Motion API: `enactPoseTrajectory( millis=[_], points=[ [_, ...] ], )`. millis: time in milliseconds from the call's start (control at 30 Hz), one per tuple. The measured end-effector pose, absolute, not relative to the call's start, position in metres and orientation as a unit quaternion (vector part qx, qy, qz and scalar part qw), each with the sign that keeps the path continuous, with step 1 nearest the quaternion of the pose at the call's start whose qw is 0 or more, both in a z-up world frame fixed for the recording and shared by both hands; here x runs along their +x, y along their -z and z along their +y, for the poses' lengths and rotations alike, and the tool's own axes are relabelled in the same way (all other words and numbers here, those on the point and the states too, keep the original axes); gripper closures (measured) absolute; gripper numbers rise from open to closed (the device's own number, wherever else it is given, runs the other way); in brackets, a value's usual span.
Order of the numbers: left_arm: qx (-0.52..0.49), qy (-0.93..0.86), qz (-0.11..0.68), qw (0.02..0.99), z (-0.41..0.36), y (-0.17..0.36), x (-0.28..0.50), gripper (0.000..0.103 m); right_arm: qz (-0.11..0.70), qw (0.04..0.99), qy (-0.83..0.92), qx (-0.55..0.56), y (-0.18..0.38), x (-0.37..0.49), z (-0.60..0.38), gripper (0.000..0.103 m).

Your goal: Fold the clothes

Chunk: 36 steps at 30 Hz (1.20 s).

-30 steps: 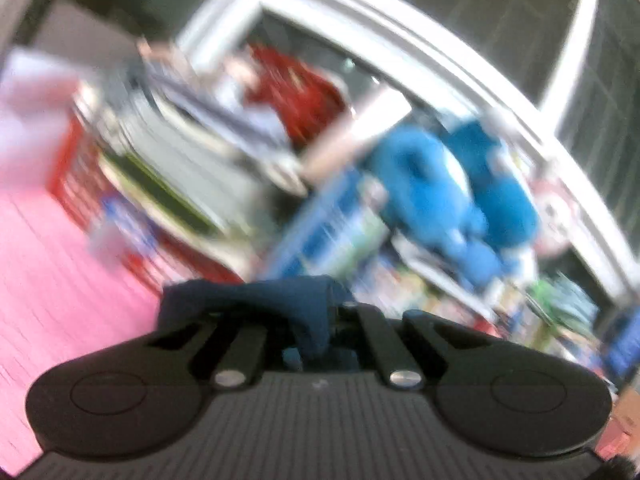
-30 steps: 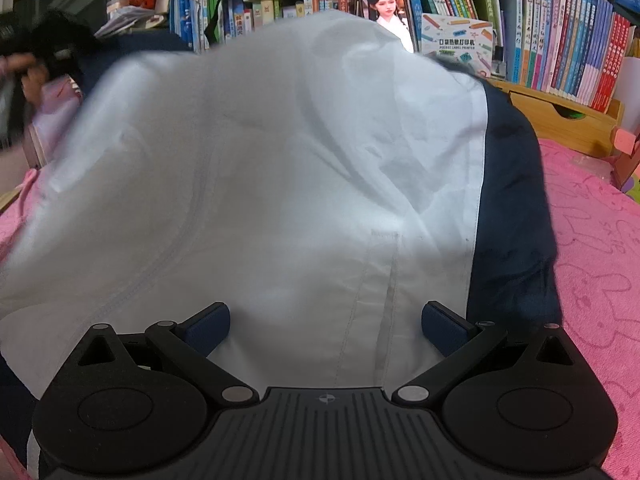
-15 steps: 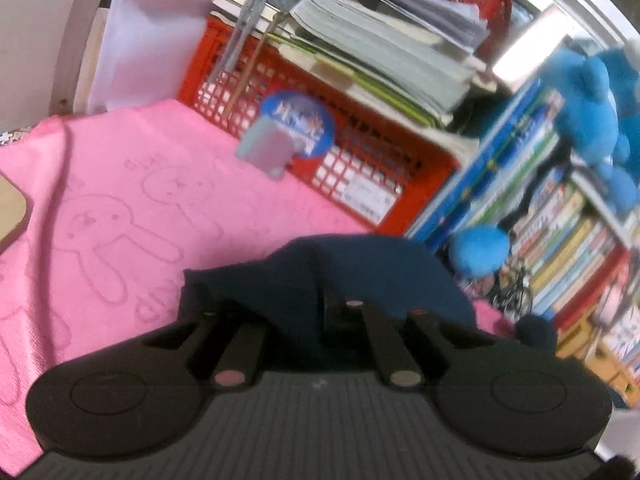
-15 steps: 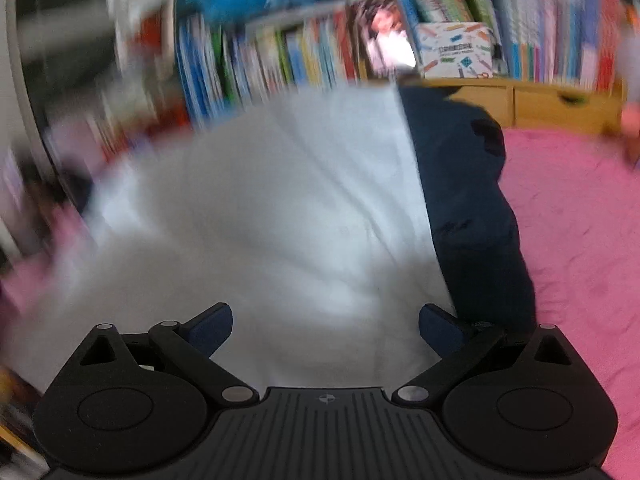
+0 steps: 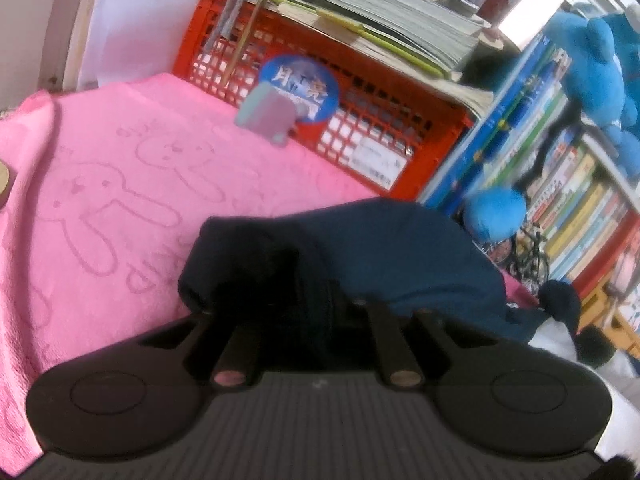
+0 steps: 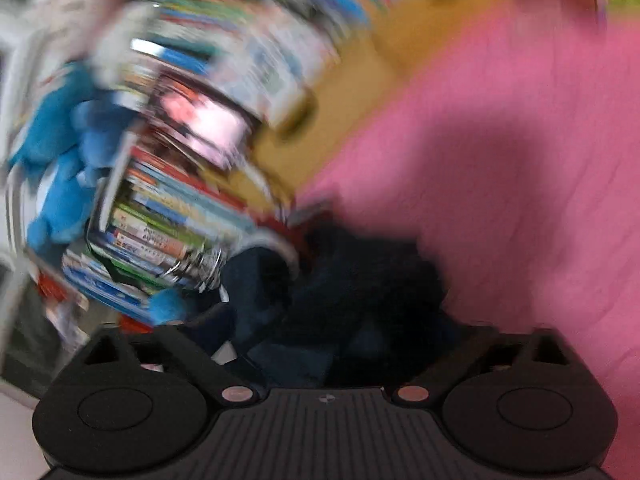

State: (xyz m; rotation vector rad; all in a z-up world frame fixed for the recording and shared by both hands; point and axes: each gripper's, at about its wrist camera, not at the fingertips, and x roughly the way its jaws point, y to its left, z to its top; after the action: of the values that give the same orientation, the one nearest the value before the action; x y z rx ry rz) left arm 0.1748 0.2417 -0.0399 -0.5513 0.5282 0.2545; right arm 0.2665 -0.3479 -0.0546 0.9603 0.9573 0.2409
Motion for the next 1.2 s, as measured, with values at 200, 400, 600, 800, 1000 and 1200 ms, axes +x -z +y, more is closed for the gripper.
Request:
enactPoseTrajectory(
  millis=[200,400,600,800,1000,1200],
  points=[
    [-0.271,-0.121,0.256,0.92,0.242,0.042,0.174,0.093,0.363,0.867,-0.045,0.34,0.016,0.246,-0.34,0.088],
    [-0.255,-0.071,0.269,0.926,0.235,0.043,0.183,0.092,0.165,0.981,0.092,0.052,-0.037,0.189,-0.338,0.09],
    [-0.192,-0.074,0.29,0.934,0.214,0.03,0.187,0.082,0.251,0.958,0.136,-0.012,-0.001,0.202,-0.336,0.08],
    [-0.299,0.009,0.245,0.922,0.227,0.009,0.123,0.054,0.221,0.967,0.008,0.123,-0.038,0.136,-0.367,0.028],
    [-0.296,0.081,0.252,0.918,0.199,0.007,0.048,0.047,0.248,0.961,-0.049,0.109,-0.029,0.058,-0.379,0.028],
    [-0.272,0.137,0.28,0.91,0.149,0.014,-0.009,0.037,0.295,0.945,-0.106,0.091,0.003,-0.007,-0.366,0.028]
  ],
)
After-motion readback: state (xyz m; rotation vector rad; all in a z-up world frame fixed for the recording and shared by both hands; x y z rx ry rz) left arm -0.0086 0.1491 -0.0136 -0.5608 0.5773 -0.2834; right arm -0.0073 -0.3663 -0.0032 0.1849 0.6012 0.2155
